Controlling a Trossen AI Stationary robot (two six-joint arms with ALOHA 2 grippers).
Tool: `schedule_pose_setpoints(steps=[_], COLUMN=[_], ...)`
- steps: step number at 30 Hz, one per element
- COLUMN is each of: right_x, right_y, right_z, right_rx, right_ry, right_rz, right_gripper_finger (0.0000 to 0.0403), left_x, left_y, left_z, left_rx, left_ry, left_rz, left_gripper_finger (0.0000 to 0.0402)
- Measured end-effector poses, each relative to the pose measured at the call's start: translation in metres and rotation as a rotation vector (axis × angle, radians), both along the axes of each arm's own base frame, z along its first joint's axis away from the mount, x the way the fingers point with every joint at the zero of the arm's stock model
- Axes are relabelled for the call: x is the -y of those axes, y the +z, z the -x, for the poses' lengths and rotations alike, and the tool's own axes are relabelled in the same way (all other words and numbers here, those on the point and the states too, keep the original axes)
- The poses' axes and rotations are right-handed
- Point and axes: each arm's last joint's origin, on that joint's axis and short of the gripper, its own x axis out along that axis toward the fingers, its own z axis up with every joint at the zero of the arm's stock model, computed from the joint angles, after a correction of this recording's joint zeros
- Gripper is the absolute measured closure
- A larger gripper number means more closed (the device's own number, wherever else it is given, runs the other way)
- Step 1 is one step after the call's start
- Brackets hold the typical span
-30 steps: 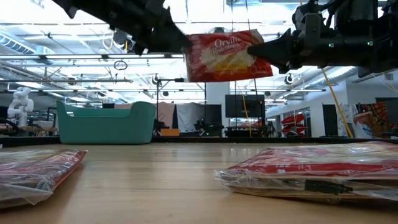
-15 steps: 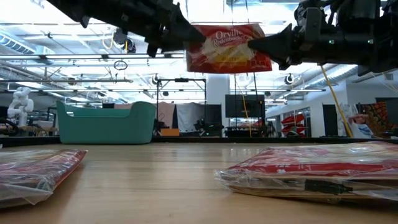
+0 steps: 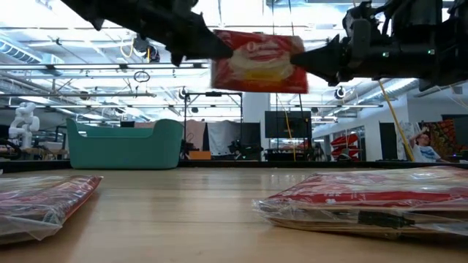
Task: Sort popcorn bags into baskets
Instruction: Put the red popcorn bag into the green bin
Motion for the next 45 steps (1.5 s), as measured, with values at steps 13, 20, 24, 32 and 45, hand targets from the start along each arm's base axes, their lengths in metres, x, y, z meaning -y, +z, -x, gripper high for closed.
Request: schedule_pose_setpoints(steps=[13, 20, 24, 32, 45], right_x=[0.025, 0.031, 0.031, 0.028, 0.025], right_y=[-0.006, -0.012, -0.013, -0.015, -0.016], right_z=[0.002, 0.003, 0.003, 0.002, 0.001], right_rx=[-0.071, -0.133, -0.137, -0.137, -0.134], right_ry=[-0.23, -0.254, -0.249, -0.164, -0.146], right_rz=[0.026, 0.022, -0.012, -0.079, -0.116], right_gripper_finger=[0.0251, 0.0248, 0.0248, 0.0248, 0.0248], left_x=[-0.043, -0.064, -0.072, -0.093, -0.146], left_y=[0.053, 0.067, 0.07, 0.064, 0.039], left_z=[0.108, 0.176, 0.199, 0.203, 0.201], left_rx=[-0.214, -0.228, -0.233, -0.277, -0.381], left_ry=[0.279, 0.52, 0.593, 0.559, 0.471], left_rz=[-0.053, -0.024, -0.009, 0.075, 0.301], left_gripper_finger=[0.0374, 0.0373, 0.0372, 0.0372, 0.0371])
